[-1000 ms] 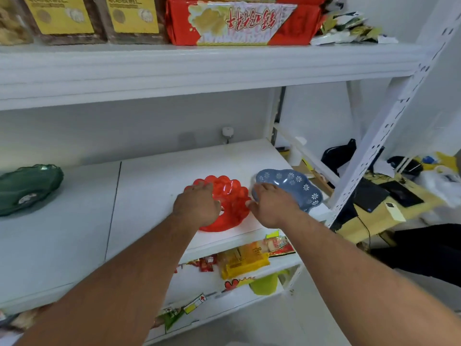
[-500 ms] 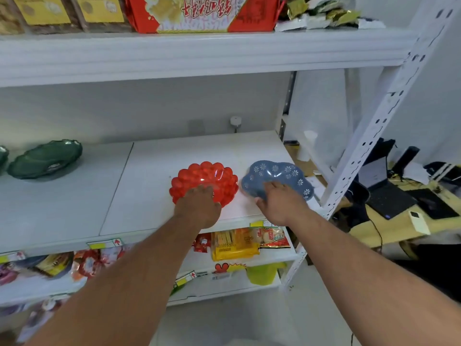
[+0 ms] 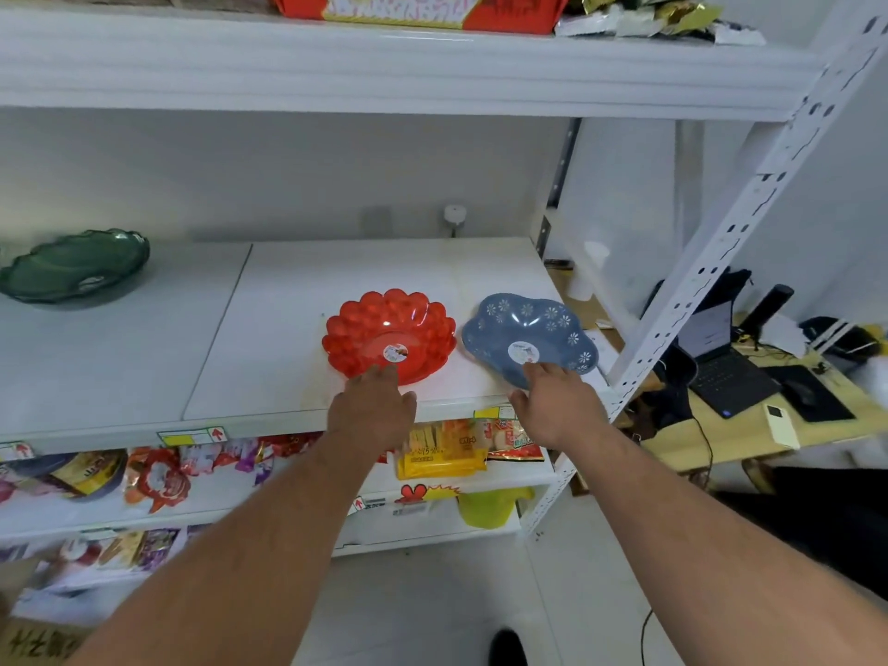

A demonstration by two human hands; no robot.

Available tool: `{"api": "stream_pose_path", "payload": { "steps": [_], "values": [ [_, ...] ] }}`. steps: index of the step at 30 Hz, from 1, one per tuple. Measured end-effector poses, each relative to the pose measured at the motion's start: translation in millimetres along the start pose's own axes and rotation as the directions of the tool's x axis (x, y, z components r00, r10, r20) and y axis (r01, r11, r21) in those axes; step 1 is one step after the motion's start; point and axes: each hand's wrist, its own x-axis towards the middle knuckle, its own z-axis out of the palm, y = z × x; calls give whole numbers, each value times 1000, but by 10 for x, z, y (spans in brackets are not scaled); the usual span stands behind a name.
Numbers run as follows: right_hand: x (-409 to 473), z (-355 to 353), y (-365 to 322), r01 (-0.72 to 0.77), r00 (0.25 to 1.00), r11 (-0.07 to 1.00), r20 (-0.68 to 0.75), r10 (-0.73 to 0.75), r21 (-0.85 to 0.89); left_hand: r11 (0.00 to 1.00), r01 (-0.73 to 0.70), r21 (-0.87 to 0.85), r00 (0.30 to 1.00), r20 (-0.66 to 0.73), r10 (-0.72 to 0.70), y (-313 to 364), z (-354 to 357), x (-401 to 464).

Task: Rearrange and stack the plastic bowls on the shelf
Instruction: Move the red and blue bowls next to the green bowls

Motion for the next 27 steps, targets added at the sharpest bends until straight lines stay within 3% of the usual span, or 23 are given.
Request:
{"api": "stream_pose_path", "payload": {
  "steps": [3,7,10,14,18,20,24,27],
  "values": [
    [102,21,116,-70,996,993,-40,74,92,982,114,-151,989,-81,-127,-11,40,112],
    [281,120,294,-213,971,894,-13,238,395,891,305,-335,926,-113,-359,-26,98,278],
    [408,180,407,-311,929,743,26,369,593,757,468,-457,834,-56,-549,-22,113,396],
    [573,282,523,-443,847,526,146,511,726,496,553,-669,742,125,-659,-59,201,566],
    [967,866,882,-542,745,211,350,568,813,104,500,-860,695,327,-640,-101,346,690],
    [878,668,777,-561,721,69,446,530,825,-32,448,-893,684,365,-632,-76,369,707],
    [721,343,576,-569,707,-122,559,432,814,-171,401,-900,682,418,-600,-36,365,697],
    [757,364,595,-539,729,-134,541,421,831,-201,371,-907,681,413,-604,-4,346,661]
  ]
}}
